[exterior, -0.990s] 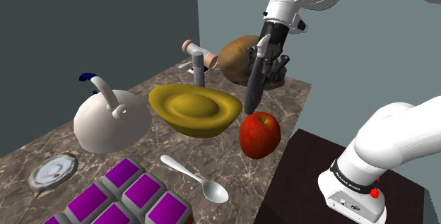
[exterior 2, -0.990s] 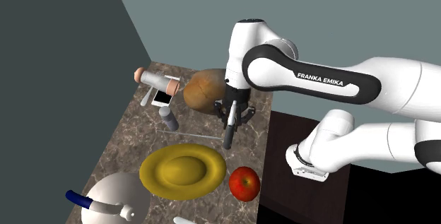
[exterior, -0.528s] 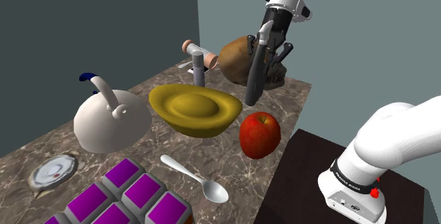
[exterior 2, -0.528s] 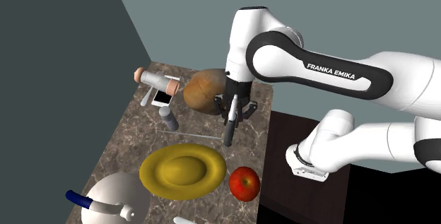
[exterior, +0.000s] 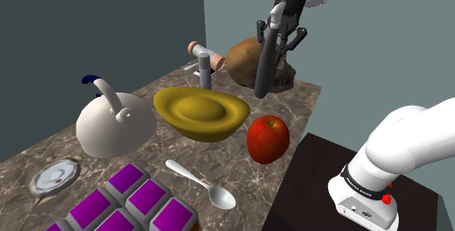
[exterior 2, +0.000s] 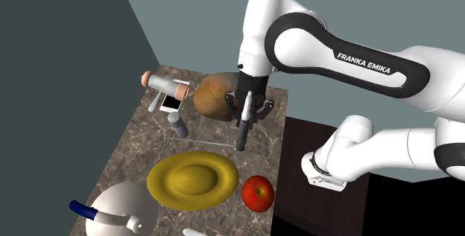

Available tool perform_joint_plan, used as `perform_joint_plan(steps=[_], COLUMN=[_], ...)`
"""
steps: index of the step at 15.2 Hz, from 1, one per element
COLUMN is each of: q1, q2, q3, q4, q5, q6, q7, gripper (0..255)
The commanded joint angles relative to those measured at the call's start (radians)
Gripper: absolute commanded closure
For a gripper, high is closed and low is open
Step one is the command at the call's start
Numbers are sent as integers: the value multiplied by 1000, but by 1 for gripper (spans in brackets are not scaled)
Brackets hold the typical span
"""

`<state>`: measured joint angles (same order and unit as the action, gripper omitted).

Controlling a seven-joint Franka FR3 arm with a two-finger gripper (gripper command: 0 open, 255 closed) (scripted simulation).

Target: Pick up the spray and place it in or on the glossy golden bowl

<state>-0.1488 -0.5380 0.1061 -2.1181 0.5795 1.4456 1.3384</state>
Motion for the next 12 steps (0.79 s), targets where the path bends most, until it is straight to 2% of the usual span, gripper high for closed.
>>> perform_joint_plan(steps=[1,12], q1=[1,5], q2=[8,58], q3=[-3,-19], q4=[33,217], q5=[0,2], q6=[-22,-140], q7=[13,80], gripper=[255,255])
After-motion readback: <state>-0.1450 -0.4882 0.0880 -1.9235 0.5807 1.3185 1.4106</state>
